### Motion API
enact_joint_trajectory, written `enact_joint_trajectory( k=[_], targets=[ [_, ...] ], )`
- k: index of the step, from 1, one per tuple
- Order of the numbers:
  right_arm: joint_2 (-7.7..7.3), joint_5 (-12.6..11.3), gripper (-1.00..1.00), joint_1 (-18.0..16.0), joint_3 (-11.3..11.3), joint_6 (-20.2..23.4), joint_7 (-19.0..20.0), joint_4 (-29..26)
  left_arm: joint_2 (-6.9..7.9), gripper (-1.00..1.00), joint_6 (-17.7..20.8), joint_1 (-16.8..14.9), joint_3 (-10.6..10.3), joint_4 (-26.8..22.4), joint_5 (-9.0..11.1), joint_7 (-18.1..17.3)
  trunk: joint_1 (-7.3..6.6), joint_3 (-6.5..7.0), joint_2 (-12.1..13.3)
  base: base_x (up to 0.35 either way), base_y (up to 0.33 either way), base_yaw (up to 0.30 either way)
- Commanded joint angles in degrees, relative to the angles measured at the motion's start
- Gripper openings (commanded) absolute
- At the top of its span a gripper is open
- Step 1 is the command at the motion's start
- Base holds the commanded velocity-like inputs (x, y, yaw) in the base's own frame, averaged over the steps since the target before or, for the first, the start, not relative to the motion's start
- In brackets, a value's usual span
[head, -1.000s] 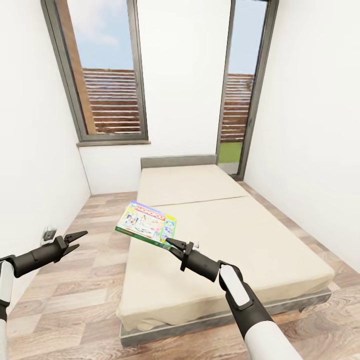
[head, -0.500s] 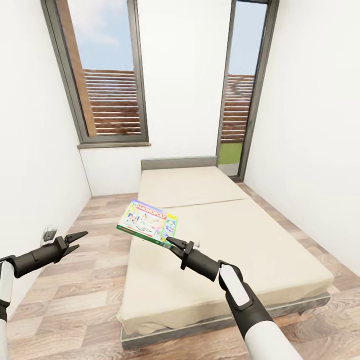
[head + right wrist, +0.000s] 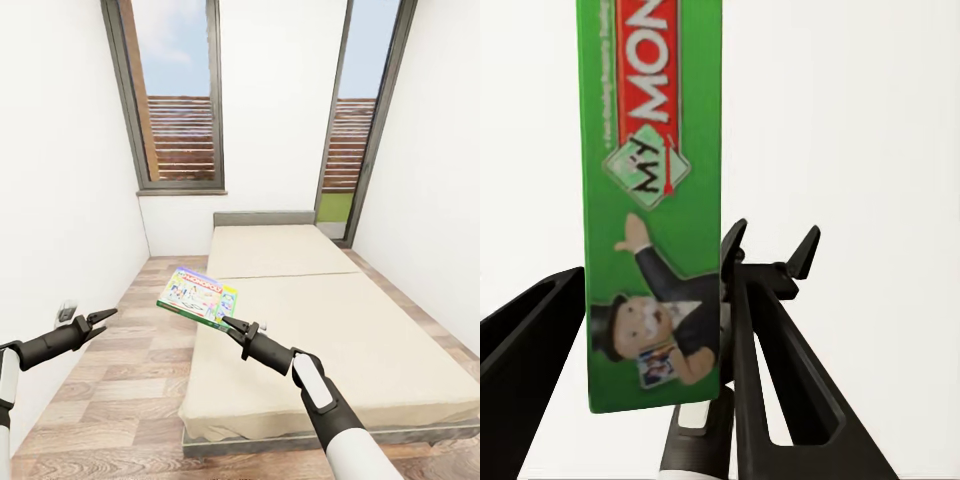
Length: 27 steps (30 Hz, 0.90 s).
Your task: Put all the toys in the child's room - the three board games (two on the bed and one on the table), the two jigsaw puzzles on the table, and the tennis ball on the table - inside the toy box on the table in the child's room.
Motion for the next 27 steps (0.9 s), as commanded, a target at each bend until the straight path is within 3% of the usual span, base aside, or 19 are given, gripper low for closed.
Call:
enact_joint_trajectory(
  k=[1, 11, 17, 27],
  targets=[
    [0.01, -0.3, -1.0, -0.04, -0.05, 0.34, 0.09, 0.0, 0.0, 1.0, 0.35, -0.05, 0.07, 0.01, 0.14, -0.01, -0.01, -0.06, -0.03, -0.112, -0.074, 0.285],
    [0.01, -0.3, -1.0, -0.05, 0.1, 0.31, 0.17, -0.19, 0.01, 1.0, 0.34, -0.05, 0.09, 0.01, 0.14, 0.16, -0.01, -0.06, -0.03, -0.224, -0.092, 0.283],
    [0.01, -0.3, -1.0, -0.04, 0.03, 0.3, 0.1, -0.26, -0.06, 1.0, 0.34, -0.05, 0.03, 0.01, 0.14, 0.15, -0.01, -0.06, -0.03, -0.064, -0.016, 0.089],
    [0.01, -0.3, -1.0, -0.04, -0.11, 0.32, 0.19, -0.19, -0.14, 1.0, 0.34, -0.09, -0.02, 0.01, 0.14, 1.94, -2.21, 1.97, 3.98, -0.004, -0.001, 0.106]
  ],
)
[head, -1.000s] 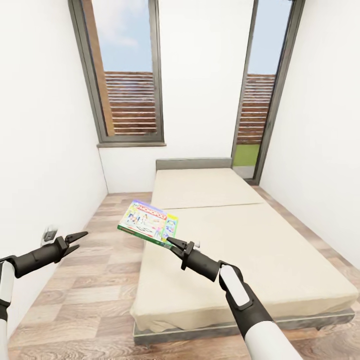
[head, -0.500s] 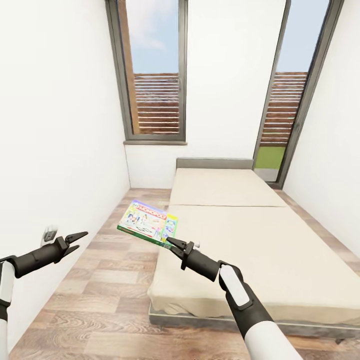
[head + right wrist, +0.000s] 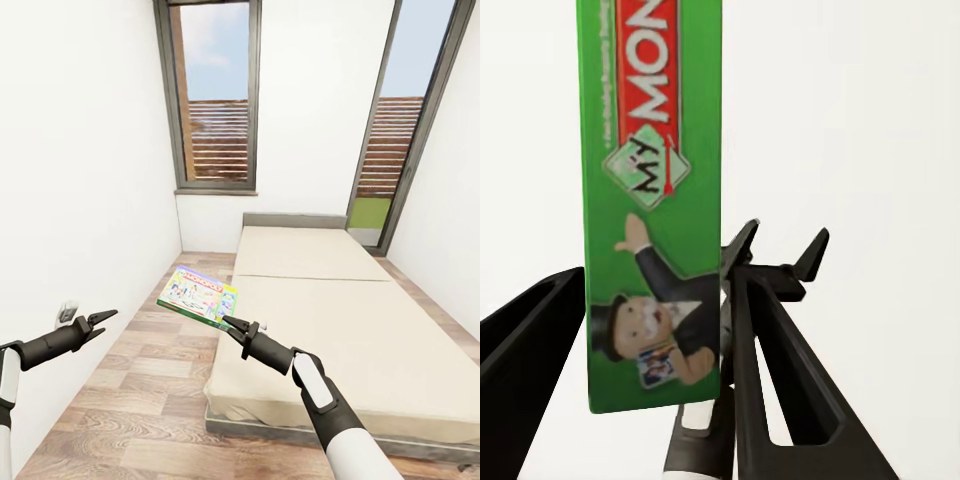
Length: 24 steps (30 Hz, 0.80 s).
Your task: Put all the toys in the child's room - the three board games (two on the bed and one on the table), the two jigsaw puzzles on the table, and the tennis ball on the table - inside the toy box on the table in the child's room.
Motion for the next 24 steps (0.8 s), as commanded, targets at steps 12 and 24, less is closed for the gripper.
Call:
enact_joint_trajectory(
  k=[12, 24],
  targets=[
    [0.01, 0.01, -1.0, -0.11, 0.49, -0.87, -4.53, -0.22, 0.07, 1.0, 0.35, -0.05, 0.25, 0.01, 0.25, 1.06, -2.65, 2.11, 4.8, 0.0, 0.0, 0.006],
    [0.01, -0.15, -1.0, -0.12, 0.62, -3.55, -7.71, -0.21, 0.14, 1.0, 0.35, -0.09, 0.27, 0.01, 0.25, 1.08, -5.28, 4.27, 9.61, 0.0, 0.0, 0.0]
  ],
)
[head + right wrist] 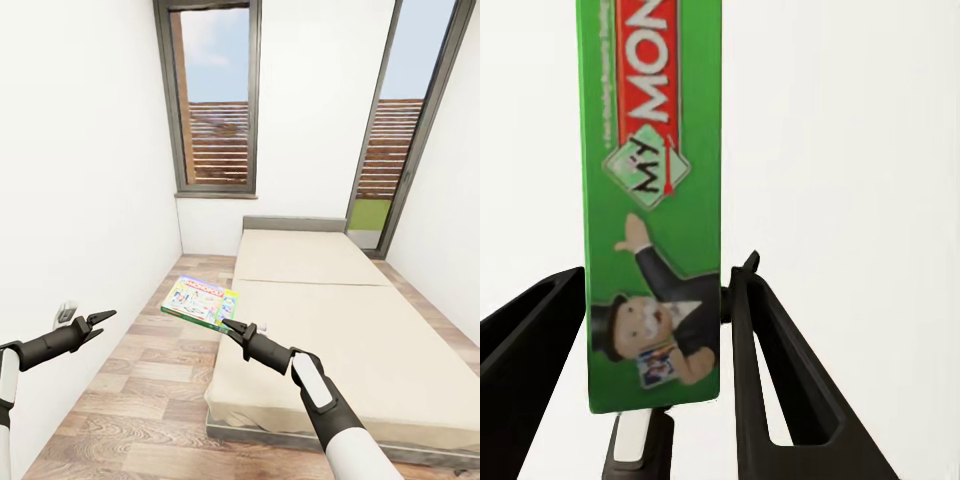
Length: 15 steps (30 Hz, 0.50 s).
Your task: Put all the toys in the child's room - the three board games (two on the bed and one on the table), the two jigsaw puzzles on the table, and the tennis ball on the table - inside the toy box on the table in the child's room.
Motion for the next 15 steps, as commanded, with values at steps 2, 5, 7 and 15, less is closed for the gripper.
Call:
enact_joint_trajectory(
  k=[2, 5, 7, 15],
  targets=[
    [0.01, 0.04, -1.0, -0.04, 0.04, -0.43, 0.09, -0.01, 0.0, 1.0, 0.36, -0.04, 0.06, 0.01, 0.17, -0.03, -0.45, 0.3, 0.78, 0.0, 0.0, 0.0],
    [0.01, 0.11, -1.0, -0.04, -0.03, -1.34, -0.64, -1.0, 0.0, 1.0, 0.36, -0.03, 0.06, 0.01, 0.17, -0.03, -1.11, 0.84, 1.99, 0.0, 0.0, 0.0],
    [0.01, 0.17, -1.0, -0.04, -0.15, -1.74, -0.91, -2.03, 0.0, 1.0, 0.36, -0.03, 0.06, 0.01, 0.17, -0.03, -1.55, 1.2, 2.79, 0.0, 0.0, 0.0],
    [0.01, 0.14, -1.0, -0.04, -0.05, -4.2, -6.96, -5.49, 0.0, 1.0, 0.36, -0.04, 0.0, 0.01, 0.08, -0.03, -3.3, 2.64, 6.0, 0.0, 0.0, 0.0]
  ],
)
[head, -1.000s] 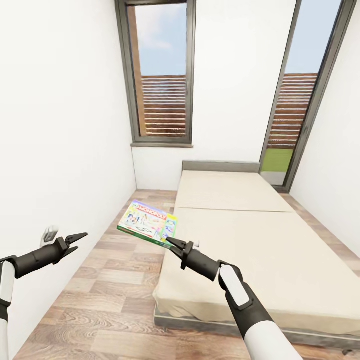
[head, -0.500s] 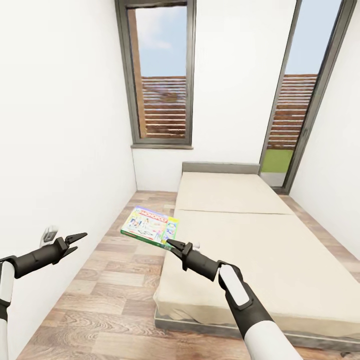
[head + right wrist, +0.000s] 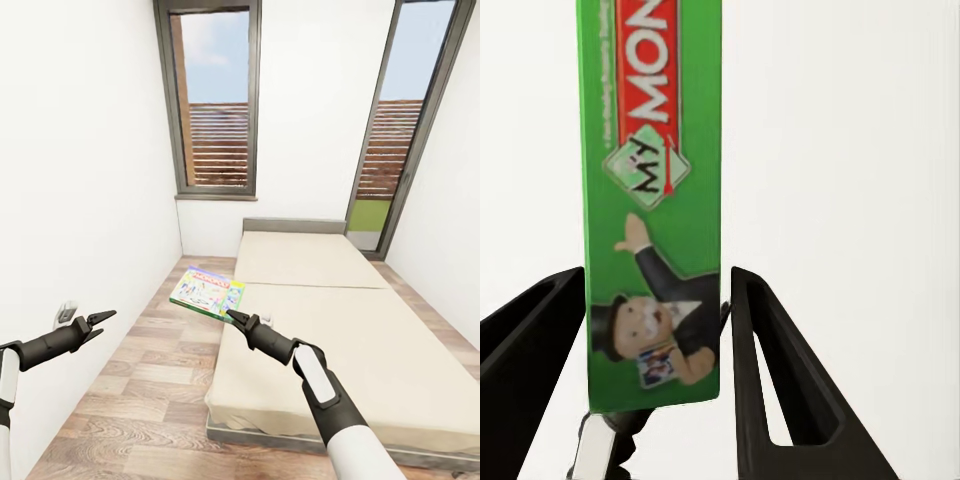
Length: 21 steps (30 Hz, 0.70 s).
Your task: Put all the toys in the child's room - the three board games (two on the bed and one on the table), the two jigsaw puzzles on the table, and the tennis ball on the table - inside the toy box on the table in the child's room.
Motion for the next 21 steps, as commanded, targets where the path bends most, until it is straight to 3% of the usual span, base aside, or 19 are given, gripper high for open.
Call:
enact_joint_trajectory(
  k=[1, 10, 21],
  targets=[
    [0.02, 0.03, -1.0, -0.04, -0.05, 0.14, -0.21, -0.27, -0.02, 1.0, 0.36, -0.05, 0.05, 0.01, 0.17, -0.03, -0.23, 0.12, 0.38, 0.0, 0.0, 0.0],
    [0.02, 0.03, -1.0, 0.11, -0.1, -4.11, 0.06, -0.42, -0.09, 1.0, 0.36, -0.06, -0.03, 0.01, 0.17, -0.03, -2.2, 1.74, 3.99, 0.0, 0.0, 0.0],
    [0.02, -0.03, -1.0, 0.14, -0.19, -4.68, 0.38, -0.31, -0.17, 1.0, 0.36, -0.06, -0.15, 0.01, 0.29, 2.88, -4.62, 3.71, 8.4, 0.0, 0.0, 0.0]
  ],
)
